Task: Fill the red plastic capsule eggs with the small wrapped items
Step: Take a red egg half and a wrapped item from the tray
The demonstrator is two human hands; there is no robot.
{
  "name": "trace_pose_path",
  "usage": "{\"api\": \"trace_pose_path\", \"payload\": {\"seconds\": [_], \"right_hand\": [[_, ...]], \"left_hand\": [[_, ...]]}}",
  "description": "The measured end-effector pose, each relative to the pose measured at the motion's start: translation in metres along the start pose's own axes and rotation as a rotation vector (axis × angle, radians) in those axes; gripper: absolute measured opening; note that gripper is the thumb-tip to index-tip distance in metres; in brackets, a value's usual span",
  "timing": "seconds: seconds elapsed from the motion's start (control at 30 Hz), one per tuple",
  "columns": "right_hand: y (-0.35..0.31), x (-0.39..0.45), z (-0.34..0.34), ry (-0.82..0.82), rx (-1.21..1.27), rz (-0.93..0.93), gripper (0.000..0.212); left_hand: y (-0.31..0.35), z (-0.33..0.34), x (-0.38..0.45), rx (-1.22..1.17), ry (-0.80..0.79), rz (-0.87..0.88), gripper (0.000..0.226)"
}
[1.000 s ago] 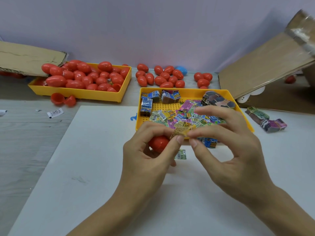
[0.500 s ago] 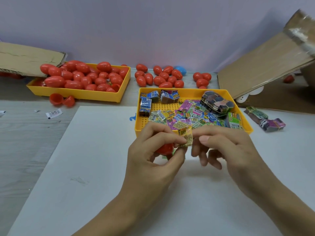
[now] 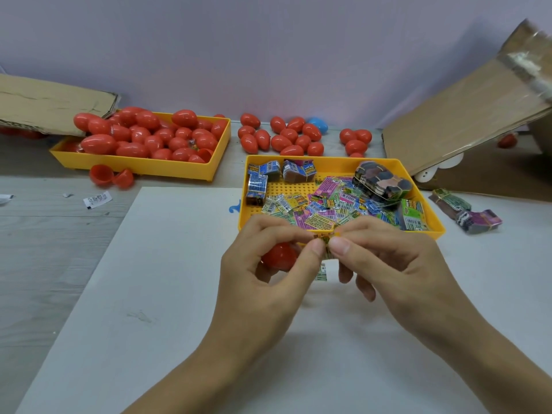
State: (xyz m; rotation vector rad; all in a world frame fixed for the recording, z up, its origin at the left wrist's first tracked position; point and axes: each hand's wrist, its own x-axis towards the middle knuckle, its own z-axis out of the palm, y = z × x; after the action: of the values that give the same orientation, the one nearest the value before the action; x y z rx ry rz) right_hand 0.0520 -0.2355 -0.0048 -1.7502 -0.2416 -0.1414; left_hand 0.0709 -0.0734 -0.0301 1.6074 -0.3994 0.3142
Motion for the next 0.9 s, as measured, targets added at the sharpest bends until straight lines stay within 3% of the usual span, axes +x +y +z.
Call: {"api": "trace_pose_path", "payload": {"seconds": [0.2, 0.37, 0.5, 0.77, 0.9], "right_hand": [[0.0012, -0.0012, 0.0011, 0.043, -0.069, 0.009, 0.013], [0.0036, -0.0018, 0.0028, 0.0, -0.104, -0.013, 0.022], [0.0058, -0.0012, 0.0035, 0.051, -0.113, -0.015, 0.012], [0.0056, -0.001, 0.0015, 0.132, 0.035, -0.006, 0.005], [0.0049, -0.0019, 0.0028, 0.178, -0.085, -0.023, 0.01]], "left_hand": [[-0.0014, 0.0007, 0.0004, 0.023, 0.044, 0.003, 0.014], [-0.0044, 0.0001, 0.0003, 0.02, 0.014, -0.031, 0.007], [-0.0062, -0.0015, 0.0005, -0.018, -0.017, -0.025, 0.011], [-0.0082, 0.0006, -0.0016, -0.063, -0.076, -0.015, 0.007], [-0.0087, -0.0018, -0.0016, -0.238, -0.113, -0.156, 0.041]]}}
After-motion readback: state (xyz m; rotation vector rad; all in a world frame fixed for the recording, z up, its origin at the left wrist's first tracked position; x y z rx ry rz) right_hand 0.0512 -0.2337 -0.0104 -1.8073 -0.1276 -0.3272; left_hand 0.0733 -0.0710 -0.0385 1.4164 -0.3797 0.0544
